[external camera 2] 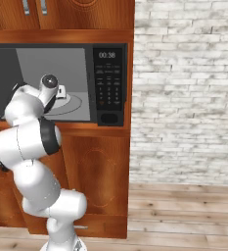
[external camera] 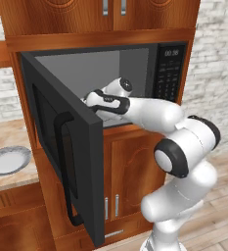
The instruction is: Pick the broccoli from the counter and place it in the microwave. Then turn on the microwave.
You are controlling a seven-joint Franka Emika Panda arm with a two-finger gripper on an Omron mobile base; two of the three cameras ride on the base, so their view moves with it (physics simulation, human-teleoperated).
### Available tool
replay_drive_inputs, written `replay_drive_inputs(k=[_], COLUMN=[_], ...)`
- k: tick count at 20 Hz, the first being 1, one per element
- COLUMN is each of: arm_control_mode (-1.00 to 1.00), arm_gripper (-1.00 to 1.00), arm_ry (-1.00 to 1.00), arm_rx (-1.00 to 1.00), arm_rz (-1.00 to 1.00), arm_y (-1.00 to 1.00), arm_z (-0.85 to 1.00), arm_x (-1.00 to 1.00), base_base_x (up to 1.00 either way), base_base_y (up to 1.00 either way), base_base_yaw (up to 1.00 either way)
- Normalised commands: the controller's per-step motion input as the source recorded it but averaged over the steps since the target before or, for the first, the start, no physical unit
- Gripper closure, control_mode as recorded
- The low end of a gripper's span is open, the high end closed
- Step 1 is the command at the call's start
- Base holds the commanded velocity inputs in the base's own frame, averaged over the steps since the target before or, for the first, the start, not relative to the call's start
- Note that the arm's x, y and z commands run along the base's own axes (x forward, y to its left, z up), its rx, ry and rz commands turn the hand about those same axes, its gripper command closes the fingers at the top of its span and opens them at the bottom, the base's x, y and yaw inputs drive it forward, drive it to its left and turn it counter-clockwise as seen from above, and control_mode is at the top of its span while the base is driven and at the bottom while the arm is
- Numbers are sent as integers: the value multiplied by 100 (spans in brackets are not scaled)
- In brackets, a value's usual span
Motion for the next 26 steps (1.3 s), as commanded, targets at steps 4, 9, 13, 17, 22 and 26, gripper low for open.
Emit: replay_drive_inputs(k=[4, 9, 13, 17, 22, 26], arm_control_mode=[-100, -100, -100, -100, -100, -100], arm_gripper=[100, 100, 100, 100, -100, -100], arm_ry=[1, 0, 0, 0, 0, 0], arm_rx=[0, 0, 0, 0, 0, 0], arm_rz=[0, 0, 0, 0, 0, 0], arm_y=[10, 9, 9, 9, 6, 0], arm_z=[-17, -16, -16, -12, -3, 0], arm_x=[36, 30, 34, 24, 4, 0], base_base_x=[0, 0, 0, 0, 0, 0], base_base_y=[0, 0, 0, 0, 0, 0], base_base_yaw=[0, 0, 0, 0, 0, 0])
